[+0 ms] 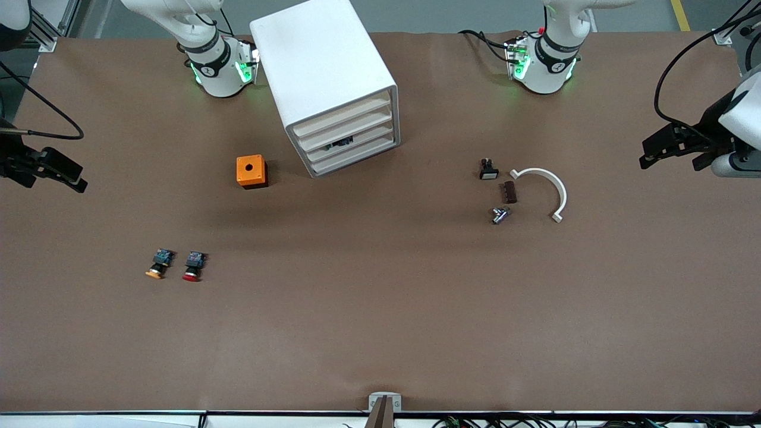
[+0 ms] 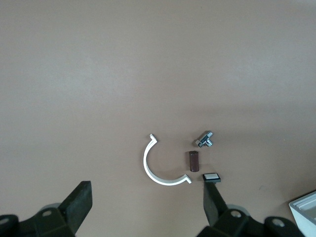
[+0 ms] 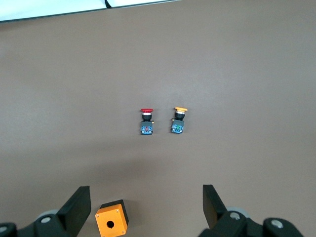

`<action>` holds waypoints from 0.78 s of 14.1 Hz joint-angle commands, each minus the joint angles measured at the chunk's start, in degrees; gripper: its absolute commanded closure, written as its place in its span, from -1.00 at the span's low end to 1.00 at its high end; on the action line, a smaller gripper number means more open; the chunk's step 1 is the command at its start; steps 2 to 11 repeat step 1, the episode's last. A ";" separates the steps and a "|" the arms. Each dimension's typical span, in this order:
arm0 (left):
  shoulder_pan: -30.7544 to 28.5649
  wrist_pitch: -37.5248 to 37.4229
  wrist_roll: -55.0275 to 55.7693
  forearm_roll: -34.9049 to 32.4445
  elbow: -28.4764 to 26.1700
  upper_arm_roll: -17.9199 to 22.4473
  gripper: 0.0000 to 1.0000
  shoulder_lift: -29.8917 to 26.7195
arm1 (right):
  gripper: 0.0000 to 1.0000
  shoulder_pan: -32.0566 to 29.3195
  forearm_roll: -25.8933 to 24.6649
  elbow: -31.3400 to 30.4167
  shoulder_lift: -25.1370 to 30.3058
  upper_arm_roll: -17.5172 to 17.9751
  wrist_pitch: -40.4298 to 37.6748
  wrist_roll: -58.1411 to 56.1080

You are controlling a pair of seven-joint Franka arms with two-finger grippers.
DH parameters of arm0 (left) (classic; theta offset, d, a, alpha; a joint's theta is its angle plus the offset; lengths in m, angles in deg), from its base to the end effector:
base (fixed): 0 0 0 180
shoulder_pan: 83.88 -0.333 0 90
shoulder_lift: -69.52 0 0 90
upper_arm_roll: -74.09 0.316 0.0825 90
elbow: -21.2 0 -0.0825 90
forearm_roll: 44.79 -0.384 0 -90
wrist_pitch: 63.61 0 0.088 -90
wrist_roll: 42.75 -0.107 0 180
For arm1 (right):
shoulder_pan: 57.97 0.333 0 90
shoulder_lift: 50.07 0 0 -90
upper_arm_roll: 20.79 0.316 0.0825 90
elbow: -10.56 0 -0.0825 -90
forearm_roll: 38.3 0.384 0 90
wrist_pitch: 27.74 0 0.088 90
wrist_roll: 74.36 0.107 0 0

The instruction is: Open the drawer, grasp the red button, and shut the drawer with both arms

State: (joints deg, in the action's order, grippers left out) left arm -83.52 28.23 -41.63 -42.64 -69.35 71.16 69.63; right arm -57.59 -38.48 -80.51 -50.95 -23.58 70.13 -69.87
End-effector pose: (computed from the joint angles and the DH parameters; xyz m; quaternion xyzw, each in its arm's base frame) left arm 0.5571 -0.0359 0.6218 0.9996 -0.0185 0.0096 0.0192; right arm 0.5720 -0.0242 0.6197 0.9969 -0.0599 0.0517 0.0010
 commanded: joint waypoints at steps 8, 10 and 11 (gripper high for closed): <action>-0.45 -1.06 0.37 -0.22 1.07 -0.49 -0.99 0.15 | -1.00 -0.02 -1.31 -1.30 1.32 0.33 0.39 1.05; -0.45 -1.06 0.37 -0.22 1.07 -0.49 -0.99 0.15 | -1.00 -0.02 -1.31 -1.30 1.32 0.33 0.39 1.05; -0.45 -1.06 0.37 -0.22 1.07 -0.49 -0.99 0.15 | -1.00 -0.02 -1.31 -1.30 1.32 0.33 0.39 1.05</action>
